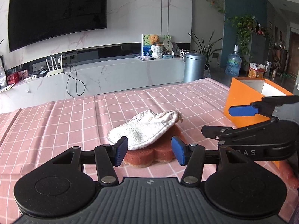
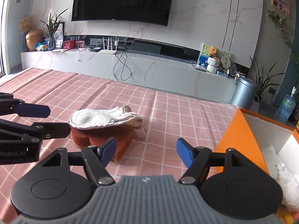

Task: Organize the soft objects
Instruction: 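Move both tools back over the white mitt and red sponge, then grasp the white terry mitt with the left tool while the right tool grasps the red sponge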

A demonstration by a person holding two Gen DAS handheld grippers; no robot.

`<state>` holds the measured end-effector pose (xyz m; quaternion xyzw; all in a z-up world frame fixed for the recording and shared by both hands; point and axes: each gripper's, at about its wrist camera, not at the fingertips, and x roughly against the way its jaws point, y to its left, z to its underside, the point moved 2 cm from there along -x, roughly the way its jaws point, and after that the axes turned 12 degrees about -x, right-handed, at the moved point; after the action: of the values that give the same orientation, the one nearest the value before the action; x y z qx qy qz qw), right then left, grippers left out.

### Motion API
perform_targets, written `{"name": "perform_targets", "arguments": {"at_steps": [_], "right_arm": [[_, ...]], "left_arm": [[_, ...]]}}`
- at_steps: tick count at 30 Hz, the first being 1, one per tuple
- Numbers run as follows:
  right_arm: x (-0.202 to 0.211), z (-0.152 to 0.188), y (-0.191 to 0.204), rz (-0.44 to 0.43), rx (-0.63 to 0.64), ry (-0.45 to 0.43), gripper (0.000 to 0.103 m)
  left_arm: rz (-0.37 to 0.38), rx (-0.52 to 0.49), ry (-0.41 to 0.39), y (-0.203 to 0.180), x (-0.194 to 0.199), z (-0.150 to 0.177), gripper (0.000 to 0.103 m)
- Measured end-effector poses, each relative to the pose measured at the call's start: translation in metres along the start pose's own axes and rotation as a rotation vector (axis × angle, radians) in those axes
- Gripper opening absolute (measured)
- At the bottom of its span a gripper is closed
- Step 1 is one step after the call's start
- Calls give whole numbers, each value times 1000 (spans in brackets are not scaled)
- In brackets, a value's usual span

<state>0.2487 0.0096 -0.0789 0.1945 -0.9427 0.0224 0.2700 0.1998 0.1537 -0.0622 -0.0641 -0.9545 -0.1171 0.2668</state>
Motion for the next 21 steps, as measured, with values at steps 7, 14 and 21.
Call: {"name": "perform_targets", "arguments": {"at_steps": [7,14,21], "right_arm": [[-40,-14,15,-33,-1,23,58],[-67,-14,10,-57,-35,42,43],[-84,-5,10,-80,-31,72,41]], "left_arm": [[59,-94,-18,16,-18,4,71],[81,-200,-42,9,-36,0,77],[62,-308,-15,2,-62,3,77]]}}
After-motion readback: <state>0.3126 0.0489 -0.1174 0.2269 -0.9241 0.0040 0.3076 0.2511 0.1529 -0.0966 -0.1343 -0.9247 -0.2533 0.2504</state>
